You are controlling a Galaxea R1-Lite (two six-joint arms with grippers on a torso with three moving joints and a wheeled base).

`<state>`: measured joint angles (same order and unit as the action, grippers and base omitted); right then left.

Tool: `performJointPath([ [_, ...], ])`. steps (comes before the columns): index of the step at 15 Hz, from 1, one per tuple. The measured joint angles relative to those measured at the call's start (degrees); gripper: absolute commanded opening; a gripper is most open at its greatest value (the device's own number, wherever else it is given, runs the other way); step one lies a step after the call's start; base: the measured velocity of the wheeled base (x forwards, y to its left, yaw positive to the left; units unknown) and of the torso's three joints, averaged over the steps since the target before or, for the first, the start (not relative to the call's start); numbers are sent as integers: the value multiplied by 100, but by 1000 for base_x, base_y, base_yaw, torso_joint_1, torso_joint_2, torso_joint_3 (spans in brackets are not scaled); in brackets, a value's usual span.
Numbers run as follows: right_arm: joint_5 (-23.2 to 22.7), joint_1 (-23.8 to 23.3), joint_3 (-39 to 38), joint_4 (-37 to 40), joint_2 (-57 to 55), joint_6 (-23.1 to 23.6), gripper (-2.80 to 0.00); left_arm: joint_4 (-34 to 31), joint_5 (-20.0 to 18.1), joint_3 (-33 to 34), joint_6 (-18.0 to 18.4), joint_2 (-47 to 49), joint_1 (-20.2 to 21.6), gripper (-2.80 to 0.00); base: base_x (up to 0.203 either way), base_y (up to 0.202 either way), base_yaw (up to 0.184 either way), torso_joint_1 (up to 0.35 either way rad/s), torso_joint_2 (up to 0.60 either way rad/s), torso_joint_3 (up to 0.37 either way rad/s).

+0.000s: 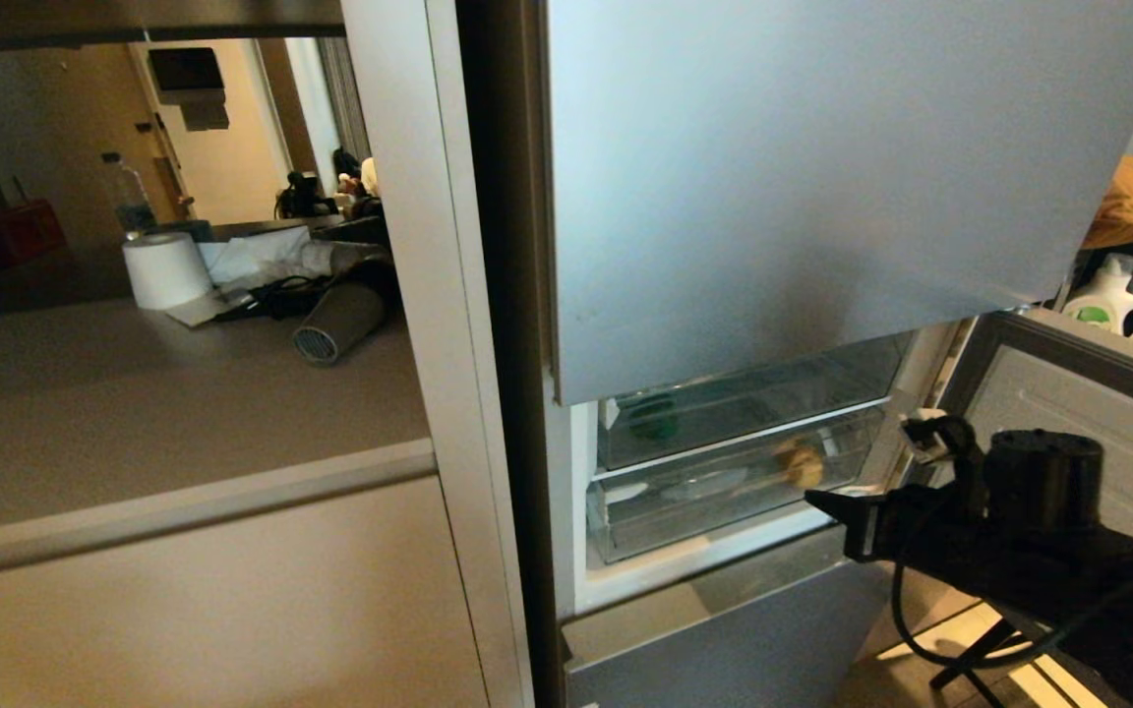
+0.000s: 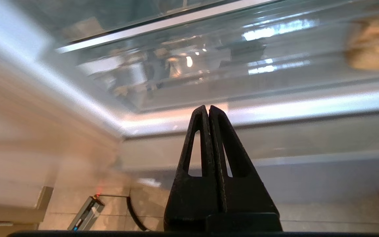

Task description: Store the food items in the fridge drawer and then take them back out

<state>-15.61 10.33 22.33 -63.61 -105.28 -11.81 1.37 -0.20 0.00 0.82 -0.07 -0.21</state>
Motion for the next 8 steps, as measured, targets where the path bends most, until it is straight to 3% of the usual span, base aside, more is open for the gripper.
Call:
performJointPath([
  [4,394,-7,-1326,18,1852,145,-280,1,1,0,-2,0,-1,-280,0,0,0,0,0,0],
  [8,1567,-29,-2064,706,3651,562,-280,0,1,0,-4,0,-1,-280,0,0,0,0,0,0],
])
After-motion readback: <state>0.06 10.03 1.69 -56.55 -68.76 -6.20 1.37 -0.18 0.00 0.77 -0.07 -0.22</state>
